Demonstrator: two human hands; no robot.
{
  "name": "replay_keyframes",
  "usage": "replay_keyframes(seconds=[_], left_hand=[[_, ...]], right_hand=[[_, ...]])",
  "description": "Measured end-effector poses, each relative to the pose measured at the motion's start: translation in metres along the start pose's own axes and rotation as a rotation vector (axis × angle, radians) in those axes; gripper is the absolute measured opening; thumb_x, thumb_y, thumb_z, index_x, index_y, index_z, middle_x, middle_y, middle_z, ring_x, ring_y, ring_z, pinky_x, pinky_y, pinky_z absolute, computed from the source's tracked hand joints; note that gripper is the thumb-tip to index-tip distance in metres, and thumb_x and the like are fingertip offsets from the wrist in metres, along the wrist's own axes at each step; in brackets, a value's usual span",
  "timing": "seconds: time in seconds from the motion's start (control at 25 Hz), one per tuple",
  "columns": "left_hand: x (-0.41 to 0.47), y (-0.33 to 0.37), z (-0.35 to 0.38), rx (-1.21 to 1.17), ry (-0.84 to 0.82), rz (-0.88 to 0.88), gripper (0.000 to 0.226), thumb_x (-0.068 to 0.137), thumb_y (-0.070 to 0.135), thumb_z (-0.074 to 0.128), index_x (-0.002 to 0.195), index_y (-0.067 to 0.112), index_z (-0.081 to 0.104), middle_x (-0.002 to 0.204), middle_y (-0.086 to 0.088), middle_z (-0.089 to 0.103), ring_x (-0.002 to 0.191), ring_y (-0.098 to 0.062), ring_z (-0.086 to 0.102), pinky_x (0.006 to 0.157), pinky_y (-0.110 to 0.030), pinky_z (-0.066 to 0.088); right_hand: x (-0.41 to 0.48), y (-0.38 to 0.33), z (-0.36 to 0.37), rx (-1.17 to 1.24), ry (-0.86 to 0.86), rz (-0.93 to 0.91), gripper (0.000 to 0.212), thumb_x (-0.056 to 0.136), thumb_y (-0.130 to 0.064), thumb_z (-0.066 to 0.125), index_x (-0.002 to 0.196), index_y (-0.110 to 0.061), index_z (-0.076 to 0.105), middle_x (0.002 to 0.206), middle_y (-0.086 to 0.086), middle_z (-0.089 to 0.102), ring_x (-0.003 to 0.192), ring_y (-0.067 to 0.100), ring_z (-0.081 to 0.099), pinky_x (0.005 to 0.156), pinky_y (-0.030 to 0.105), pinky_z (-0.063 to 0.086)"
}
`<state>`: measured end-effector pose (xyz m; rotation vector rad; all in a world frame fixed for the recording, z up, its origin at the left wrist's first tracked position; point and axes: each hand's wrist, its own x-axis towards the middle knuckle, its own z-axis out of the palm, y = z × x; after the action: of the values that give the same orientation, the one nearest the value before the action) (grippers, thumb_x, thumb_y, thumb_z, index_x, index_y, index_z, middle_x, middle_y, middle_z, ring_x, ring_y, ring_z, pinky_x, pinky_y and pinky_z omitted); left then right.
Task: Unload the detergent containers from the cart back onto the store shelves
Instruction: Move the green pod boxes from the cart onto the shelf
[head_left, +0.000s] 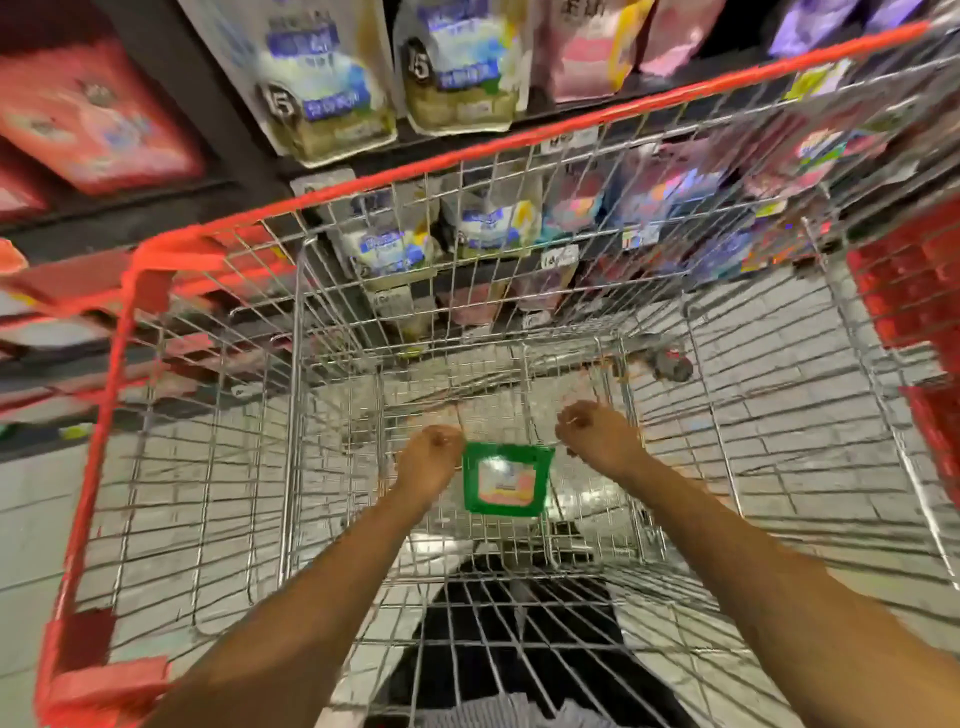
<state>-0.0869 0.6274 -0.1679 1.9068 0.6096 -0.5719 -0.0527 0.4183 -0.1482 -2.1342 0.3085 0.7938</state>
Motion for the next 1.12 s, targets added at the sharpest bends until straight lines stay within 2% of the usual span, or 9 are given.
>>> replay_keyframes(seconds=[0.12, 0.2, 0.32, 0.48, 0.64, 0.76, 0.92, 1.0, 1.12], left_hand=[[0.041, -0.042, 0.019, 0.053, -0.012, -0.142, 0.024, 0.099, 0.025, 0.049, 0.104, 0.005, 0.062, 0.087, -0.007, 0.062, 0.072, -0.021, 0.056, 0.069, -0.029, 0.047], [0.065, -0.077, 0.034, -0.030, 0.034, -0.247, 0.014, 0.096, 0.017, 0.057, 0.092, 0.006, 0.063, 0.077, 0.000, 0.060, 0.073, -0.018, 0.054, 0.070, -0.024, 0.042], [0.097, -0.125, 0.059, -0.079, 0.028, -0.360, 0.012, 0.093, 0.013, 0.062, 0.081, 0.012, 0.059, 0.071, 0.011, 0.063, 0.079, -0.018, 0.057, 0.064, -0.012, 0.044], [0.135, -0.169, 0.092, -0.171, -0.024, -0.425, 0.039, 0.087, 0.012, 0.069, 0.123, 0.005, 0.055, 0.128, -0.021, 0.057, 0.104, -0.037, 0.061, 0.081, -0.039, 0.052], [0.147, -0.186, 0.113, -0.186, -0.063, -0.418, 0.077, 0.083, 0.012, 0.072, 0.149, 0.014, 0.032, 0.147, -0.014, 0.043, 0.126, -0.041, 0.050, 0.101, -0.051, 0.046], [0.145, -0.195, 0.120, -0.258, -0.054, -0.346, 0.061, 0.087, 0.004, 0.064, 0.143, 0.011, 0.041, 0.145, -0.018, 0.043, 0.129, -0.039, 0.046, 0.101, -0.054, 0.045], [0.141, -0.185, 0.118, -0.336, -0.080, -0.330, 0.045, 0.091, 0.010, 0.062, 0.132, 0.025, 0.051, 0.113, 0.011, 0.064, 0.099, -0.011, 0.061, 0.066, -0.012, 0.052], [0.138, -0.177, 0.111, -0.360, -0.104, -0.328, 0.041, 0.090, 0.008, 0.062, 0.124, 0.030, 0.056, 0.099, 0.015, 0.069, 0.088, -0.005, 0.064, 0.062, -0.012, 0.053], [0.132, -0.159, 0.093, -0.344, -0.124, -0.342, 0.045, 0.085, 0.013, 0.070, 0.127, 0.015, 0.054, 0.114, -0.003, 0.066, 0.096, -0.018, 0.065, 0.071, -0.023, 0.057]], right_hand=[[0.045, 0.050, 0.038, 0.052, -0.082, 0.193, 0.039, 0.091, -0.020, 0.064, 0.125, -0.002, 0.055, 0.102, 0.011, 0.066, 0.082, 0.024, 0.060, 0.066, 0.028, 0.047], [0.068, 0.084, 0.062, 0.129, -0.118, 0.294, 0.050, 0.087, -0.021, 0.070, 0.128, -0.002, 0.050, 0.088, 0.000, 0.060, 0.068, 0.015, 0.055, 0.057, 0.024, 0.042], [0.101, 0.132, 0.094, 0.250, -0.136, 0.382, 0.059, 0.078, -0.020, 0.078, 0.124, -0.001, 0.047, 0.105, 0.000, 0.058, 0.076, 0.008, 0.060, 0.059, 0.019, 0.046], [0.132, 0.176, 0.126, 0.351, -0.091, 0.462, 0.053, 0.084, -0.012, 0.072, 0.128, -0.003, 0.044, 0.120, 0.016, 0.059, 0.102, 0.021, 0.067, 0.082, 0.030, 0.054], [0.146, 0.193, 0.148, 0.404, -0.121, 0.414, 0.043, 0.085, 0.003, 0.066, 0.124, 0.004, 0.047, 0.089, 0.007, 0.067, 0.050, -0.008, 0.062, 0.044, 0.007, 0.044], [0.150, 0.196, 0.155, 0.442, -0.175, 0.379, 0.041, 0.086, -0.008, 0.067, 0.123, -0.003, 0.052, 0.098, 0.001, 0.070, 0.065, -0.005, 0.067, 0.052, 0.008, 0.048], [0.146, 0.193, 0.154, 0.555, -0.184, 0.364, 0.024, 0.086, -0.005, 0.065, 0.107, -0.010, 0.056, 0.078, -0.012, 0.073, 0.061, -0.006, 0.067, 0.048, 0.008, 0.048], [0.139, 0.187, 0.151, 0.591, -0.144, 0.336, 0.024, 0.081, -0.009, 0.071, 0.099, -0.018, 0.059, 0.074, -0.015, 0.074, 0.065, -0.002, 0.069, 0.051, 0.012, 0.051], [0.124, 0.178, 0.140, 0.724, -0.090, 0.362, 0.041, 0.069, -0.020, 0.077, 0.103, -0.011, 0.056, 0.089, 0.002, 0.074, 0.080, 0.019, 0.073, 0.072, 0.031, 0.058]])
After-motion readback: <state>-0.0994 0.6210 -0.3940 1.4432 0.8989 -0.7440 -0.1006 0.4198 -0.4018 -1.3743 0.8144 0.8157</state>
